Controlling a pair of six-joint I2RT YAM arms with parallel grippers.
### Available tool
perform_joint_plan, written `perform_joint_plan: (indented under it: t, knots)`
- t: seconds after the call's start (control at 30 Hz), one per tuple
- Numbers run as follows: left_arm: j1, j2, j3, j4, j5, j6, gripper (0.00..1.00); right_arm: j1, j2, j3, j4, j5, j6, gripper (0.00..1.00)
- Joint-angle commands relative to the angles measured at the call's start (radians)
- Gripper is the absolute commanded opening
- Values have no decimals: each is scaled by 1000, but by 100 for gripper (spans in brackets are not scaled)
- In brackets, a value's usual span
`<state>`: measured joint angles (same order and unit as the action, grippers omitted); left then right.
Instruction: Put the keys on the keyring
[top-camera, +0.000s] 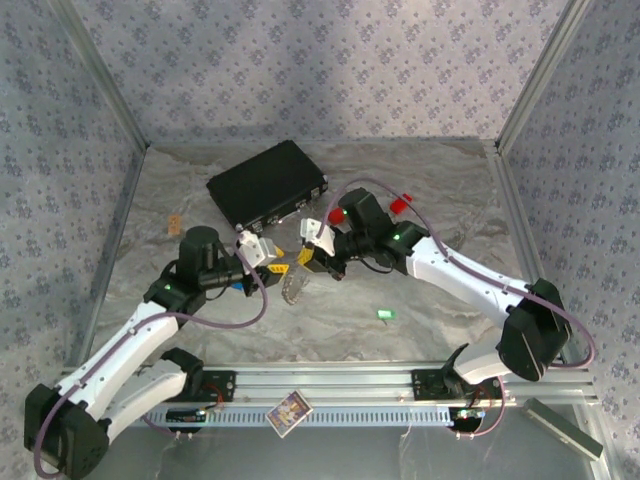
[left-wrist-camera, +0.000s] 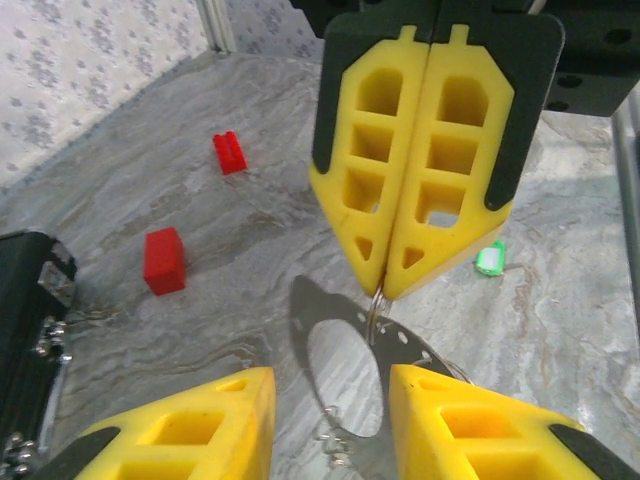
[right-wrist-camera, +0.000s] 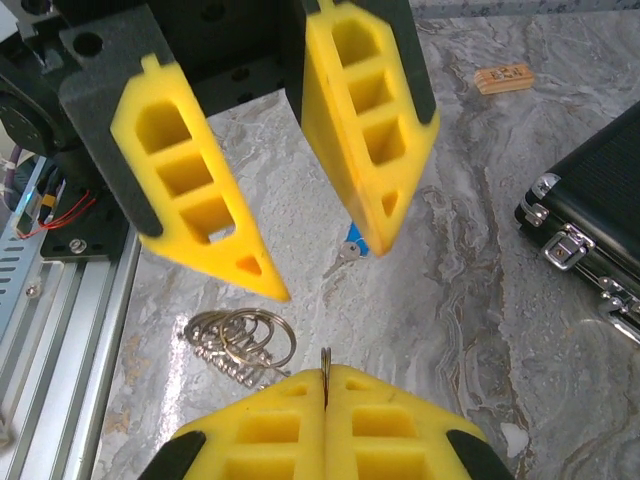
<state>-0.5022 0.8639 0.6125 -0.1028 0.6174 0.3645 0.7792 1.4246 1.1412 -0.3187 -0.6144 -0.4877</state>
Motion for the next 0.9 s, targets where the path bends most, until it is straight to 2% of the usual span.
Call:
perform_joint_plan:
  t: [0.0,0.17,0.47,0.87]
  knots:
    - [-20,23,52,-54,35,60,35,9,0,25,2,-8,-14,0]
    - [-24,35,64,-72,8,79,34,17,1,30,-3,-11,-19,0]
    - [-31,52,75,-79,42,79,33,29,8,40,9,-9,-14,0]
    - [-35,63,77,-83,53,79,23,44,28,42,27,-16,-11,0]
